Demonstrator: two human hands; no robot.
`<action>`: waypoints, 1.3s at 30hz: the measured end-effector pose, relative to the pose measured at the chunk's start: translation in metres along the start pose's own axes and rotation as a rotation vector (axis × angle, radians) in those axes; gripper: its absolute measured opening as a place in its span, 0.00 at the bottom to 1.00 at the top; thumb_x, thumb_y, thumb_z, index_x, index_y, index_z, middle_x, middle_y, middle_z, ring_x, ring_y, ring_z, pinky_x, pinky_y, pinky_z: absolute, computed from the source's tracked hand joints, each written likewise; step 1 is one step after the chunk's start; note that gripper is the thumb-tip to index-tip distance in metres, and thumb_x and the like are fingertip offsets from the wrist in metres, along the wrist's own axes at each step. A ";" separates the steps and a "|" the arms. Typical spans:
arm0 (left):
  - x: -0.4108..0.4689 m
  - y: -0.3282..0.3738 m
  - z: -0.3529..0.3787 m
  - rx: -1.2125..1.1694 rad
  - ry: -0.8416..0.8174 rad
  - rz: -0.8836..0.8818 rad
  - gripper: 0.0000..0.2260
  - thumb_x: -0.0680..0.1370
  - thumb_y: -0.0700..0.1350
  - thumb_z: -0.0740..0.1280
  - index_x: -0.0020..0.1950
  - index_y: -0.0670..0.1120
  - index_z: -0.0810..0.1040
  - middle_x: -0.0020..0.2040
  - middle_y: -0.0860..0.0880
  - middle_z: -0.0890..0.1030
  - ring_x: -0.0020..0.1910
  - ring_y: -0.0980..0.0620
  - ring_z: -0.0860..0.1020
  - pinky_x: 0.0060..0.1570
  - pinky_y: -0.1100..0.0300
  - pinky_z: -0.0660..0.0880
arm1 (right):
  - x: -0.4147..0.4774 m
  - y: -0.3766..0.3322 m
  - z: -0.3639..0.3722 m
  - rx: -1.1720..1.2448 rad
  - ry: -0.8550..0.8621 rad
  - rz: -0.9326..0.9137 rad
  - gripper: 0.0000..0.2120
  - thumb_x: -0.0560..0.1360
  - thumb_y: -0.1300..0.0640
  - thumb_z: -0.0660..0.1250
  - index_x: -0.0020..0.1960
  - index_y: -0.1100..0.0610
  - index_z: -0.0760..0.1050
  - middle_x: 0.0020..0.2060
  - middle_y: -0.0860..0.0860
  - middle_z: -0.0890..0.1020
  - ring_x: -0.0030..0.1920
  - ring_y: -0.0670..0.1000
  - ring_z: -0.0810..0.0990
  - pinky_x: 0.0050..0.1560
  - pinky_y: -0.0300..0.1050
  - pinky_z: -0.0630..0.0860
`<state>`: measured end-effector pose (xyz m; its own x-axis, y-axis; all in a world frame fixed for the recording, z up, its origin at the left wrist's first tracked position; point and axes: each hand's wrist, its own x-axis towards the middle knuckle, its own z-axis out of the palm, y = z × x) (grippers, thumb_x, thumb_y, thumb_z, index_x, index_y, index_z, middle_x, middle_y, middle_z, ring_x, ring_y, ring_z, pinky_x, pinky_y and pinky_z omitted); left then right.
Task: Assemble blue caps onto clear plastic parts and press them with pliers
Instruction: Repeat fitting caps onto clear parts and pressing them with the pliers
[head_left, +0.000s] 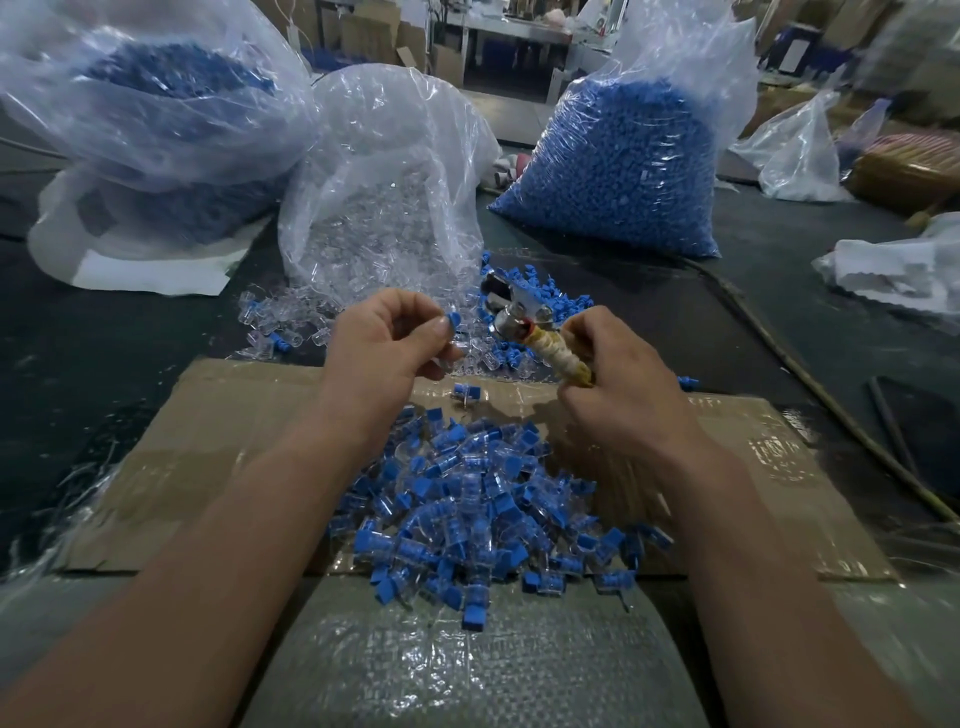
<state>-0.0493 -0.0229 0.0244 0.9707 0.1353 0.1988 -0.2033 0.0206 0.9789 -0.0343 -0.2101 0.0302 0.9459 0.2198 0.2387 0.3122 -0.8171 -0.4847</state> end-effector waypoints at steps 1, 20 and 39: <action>0.000 0.001 0.001 0.003 0.002 0.011 0.08 0.75 0.33 0.63 0.40 0.45 0.73 0.35 0.49 0.77 0.31 0.60 0.78 0.33 0.68 0.76 | 0.000 -0.001 0.001 -0.001 -0.021 -0.008 0.14 0.68 0.61 0.65 0.47 0.49 0.64 0.38 0.42 0.68 0.38 0.41 0.67 0.33 0.39 0.60; -0.004 0.000 0.005 0.097 0.017 0.097 0.11 0.75 0.31 0.63 0.39 0.47 0.73 0.35 0.48 0.77 0.31 0.61 0.77 0.36 0.67 0.78 | -0.002 -0.009 0.007 0.015 -0.132 -0.023 0.09 0.69 0.62 0.65 0.45 0.51 0.69 0.37 0.44 0.72 0.39 0.46 0.71 0.40 0.46 0.70; -0.001 0.004 -0.004 0.090 0.108 0.051 0.09 0.73 0.33 0.67 0.38 0.46 0.76 0.32 0.52 0.79 0.28 0.61 0.78 0.29 0.69 0.74 | 0.005 0.004 0.002 -0.040 -0.148 -0.003 0.12 0.68 0.58 0.71 0.48 0.48 0.72 0.38 0.42 0.73 0.38 0.41 0.70 0.36 0.38 0.66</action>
<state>-0.0519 -0.0187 0.0276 0.9391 0.2396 0.2465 -0.2346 -0.0774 0.9690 -0.0284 -0.2116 0.0278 0.9487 0.2957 0.1116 0.3136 -0.8365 -0.4494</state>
